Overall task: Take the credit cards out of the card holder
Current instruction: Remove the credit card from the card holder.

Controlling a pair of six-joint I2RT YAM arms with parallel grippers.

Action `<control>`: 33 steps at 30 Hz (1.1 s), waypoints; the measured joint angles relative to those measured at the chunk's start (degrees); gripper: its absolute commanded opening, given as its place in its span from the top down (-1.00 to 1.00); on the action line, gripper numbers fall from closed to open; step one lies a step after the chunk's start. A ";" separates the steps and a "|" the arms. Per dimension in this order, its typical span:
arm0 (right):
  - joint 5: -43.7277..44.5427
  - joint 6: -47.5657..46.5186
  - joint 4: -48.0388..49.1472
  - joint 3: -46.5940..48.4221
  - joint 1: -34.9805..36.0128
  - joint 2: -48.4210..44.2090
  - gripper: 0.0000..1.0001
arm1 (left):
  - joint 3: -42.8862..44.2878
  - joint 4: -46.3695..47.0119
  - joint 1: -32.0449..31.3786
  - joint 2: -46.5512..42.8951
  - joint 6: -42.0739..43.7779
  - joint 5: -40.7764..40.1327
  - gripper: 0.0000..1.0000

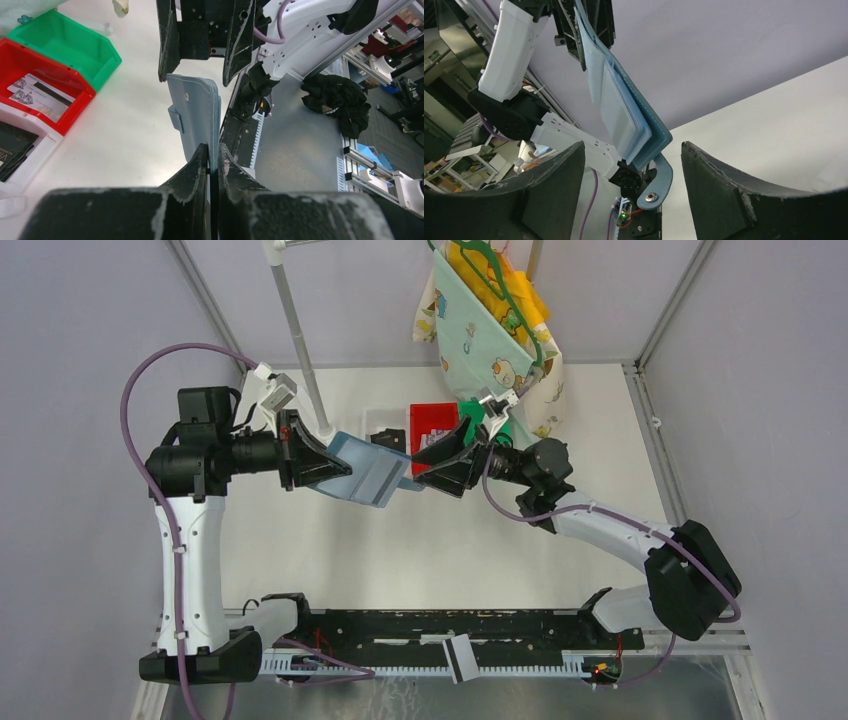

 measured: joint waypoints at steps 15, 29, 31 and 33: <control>0.85 3.63 5.68 0.57 4.68 6.64 -0.32 | -0.02 9.97 0.00 -2.71 -11.37 3.74 0.93; 0.81 9.60 15.89 0.66 4.94 7.87 0.00 | -0.09 12.17 0.00 -2.80 -13.68 4.46 0.92; 0.83 9.79 15.96 0.68 5.03 8.00 0.04 | -0.13 12.59 0.00 -2.89 -13.84 4.57 0.92; 0.85 9.97 16.02 0.98 5.07 8.15 0.07 | -0.31 13.09 0.00 -3.04 -14.14 4.61 0.92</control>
